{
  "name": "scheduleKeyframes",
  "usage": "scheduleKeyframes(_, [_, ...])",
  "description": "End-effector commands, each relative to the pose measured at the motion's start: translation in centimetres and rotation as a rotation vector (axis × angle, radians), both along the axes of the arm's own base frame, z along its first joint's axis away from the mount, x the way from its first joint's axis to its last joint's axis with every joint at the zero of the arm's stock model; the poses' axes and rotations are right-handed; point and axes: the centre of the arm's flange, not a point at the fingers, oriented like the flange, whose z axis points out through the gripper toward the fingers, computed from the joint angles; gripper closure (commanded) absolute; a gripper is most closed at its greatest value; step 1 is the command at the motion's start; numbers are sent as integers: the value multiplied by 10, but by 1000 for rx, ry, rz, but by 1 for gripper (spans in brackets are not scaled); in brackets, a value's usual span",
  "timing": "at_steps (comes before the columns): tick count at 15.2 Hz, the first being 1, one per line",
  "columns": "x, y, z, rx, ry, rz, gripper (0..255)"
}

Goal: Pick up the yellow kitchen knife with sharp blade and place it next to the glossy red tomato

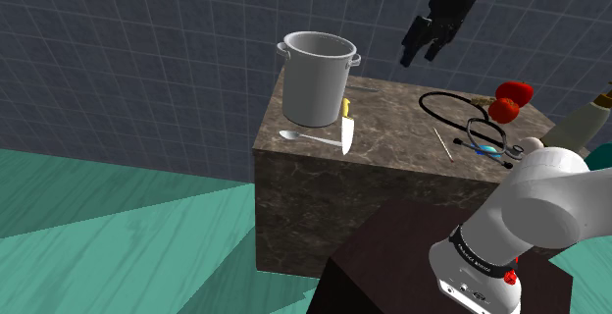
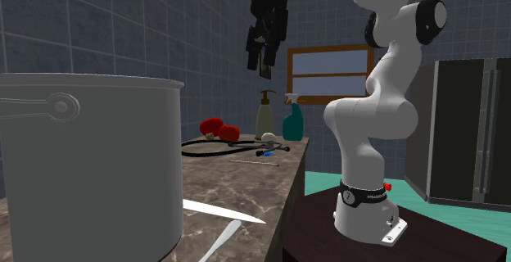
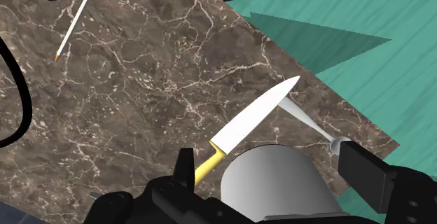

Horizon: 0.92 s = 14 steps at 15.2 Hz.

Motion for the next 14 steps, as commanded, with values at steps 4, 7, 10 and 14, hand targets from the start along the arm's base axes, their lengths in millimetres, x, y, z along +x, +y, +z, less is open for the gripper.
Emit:
scheduleKeyframes(4, [25,-5,-29,15,-14,-90,0])
scheduleKeyframes(7, [50,-13,-58,31,-27,-180,0])
scheduleKeyframes(10, [75,-22,-86,46,-41,-270,0])
scheduleKeyframes(14, [107,-36,-124,67,-59,-389,0])
